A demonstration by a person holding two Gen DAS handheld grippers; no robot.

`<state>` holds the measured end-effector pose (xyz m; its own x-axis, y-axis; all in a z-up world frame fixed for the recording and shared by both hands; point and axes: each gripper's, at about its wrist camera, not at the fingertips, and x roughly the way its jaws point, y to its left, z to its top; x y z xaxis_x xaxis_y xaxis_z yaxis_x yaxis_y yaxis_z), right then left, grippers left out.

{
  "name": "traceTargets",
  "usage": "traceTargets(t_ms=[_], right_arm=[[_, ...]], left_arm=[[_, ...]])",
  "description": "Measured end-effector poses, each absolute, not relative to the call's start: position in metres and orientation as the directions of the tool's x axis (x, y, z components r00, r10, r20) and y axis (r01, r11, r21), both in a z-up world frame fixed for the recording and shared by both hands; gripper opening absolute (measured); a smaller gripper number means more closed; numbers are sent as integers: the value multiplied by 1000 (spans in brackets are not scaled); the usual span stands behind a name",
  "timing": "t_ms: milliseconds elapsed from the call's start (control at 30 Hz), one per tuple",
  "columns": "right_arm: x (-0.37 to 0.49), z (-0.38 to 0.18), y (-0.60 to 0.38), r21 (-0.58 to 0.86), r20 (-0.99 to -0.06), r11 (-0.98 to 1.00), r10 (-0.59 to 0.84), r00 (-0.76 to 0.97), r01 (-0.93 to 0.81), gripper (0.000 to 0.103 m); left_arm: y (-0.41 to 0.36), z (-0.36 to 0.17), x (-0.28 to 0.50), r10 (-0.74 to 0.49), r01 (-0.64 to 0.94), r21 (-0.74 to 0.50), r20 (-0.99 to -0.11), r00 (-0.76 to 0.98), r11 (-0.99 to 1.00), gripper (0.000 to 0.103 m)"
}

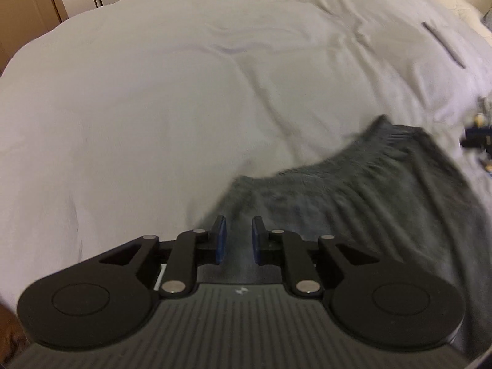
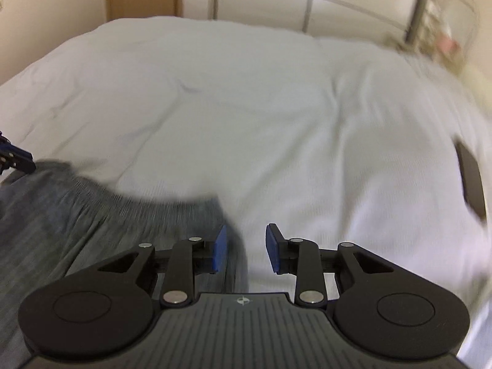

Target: Fold clothes

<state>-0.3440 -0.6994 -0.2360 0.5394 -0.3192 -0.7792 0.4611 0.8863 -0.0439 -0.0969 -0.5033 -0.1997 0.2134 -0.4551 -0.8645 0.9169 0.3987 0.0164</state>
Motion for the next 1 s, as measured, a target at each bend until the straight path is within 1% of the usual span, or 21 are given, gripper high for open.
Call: traceTargets(t_ms=[133,200,233,267,400,500,533,600,633,700,767,867,933,967,1000], right_arm=[[-381,-213,-673,-10,-826,877,-278,490,481,35],[-403,-210,-648,-11,-848,869,-270,457,495,40],[-413,-212,-636,-16,-858,866,-269,438,500,46],[-421,-215,-627,-12,-869,858,-263,419,513,48],[-448,-235,-616,80,-902,770,-214,374,633,48],[-464,-247,-617,180,-909,676,-164,384,714,48],[-470,-251,-620,225,-908,636,-138,395,738,44],[-479,-260,-631,329,-896,551,-73,438,766,8],[-483,-258,-636,355,-891,532,-55,450,769,3],[-488,-244,-644,327,-893,561,-80,444,760,3],[-493,-223,-654,215,-896,620,-182,405,755,2],[-503,-201,-674,45,-878,646,-339,339,762,2],[-503,-201,-685,-19,-876,647,-378,300,762,3],[-503,-203,-689,-37,-878,647,-384,284,761,7],[-503,-204,-691,-23,-884,641,-371,284,767,8]], left_arm=[[-491,-189,-142,-467,945,-65,-879,98,320,12],[-490,-192,-165,-469,957,-116,-883,24,267,12],[-490,-193,-176,-466,958,-143,-885,-11,248,12],[-494,-199,-188,-460,959,-171,-886,-50,226,13],[-506,-216,-232,-430,965,-238,-887,-167,114,13],[-511,-223,-260,-407,967,-250,-888,-214,37,13],[-512,-224,-267,-402,969,-246,-889,-219,17,13],[-515,-225,-278,-395,969,-246,-890,-229,-8,13],[-518,-226,-281,-393,968,-251,-889,-235,-12,13],[-520,-224,-283,-394,970,-243,-890,-231,-21,13],[-520,-223,-282,-391,973,-229,-894,-220,-24,13],[-518,-224,-277,-381,977,-211,-903,-199,-12,14],[-515,-224,-272,-375,980,-198,-909,-184,-2,14],[-514,-224,-270,-372,982,-190,-912,-175,5,15],[-511,-224,-267,-370,983,-185,-914,-167,12,16]])
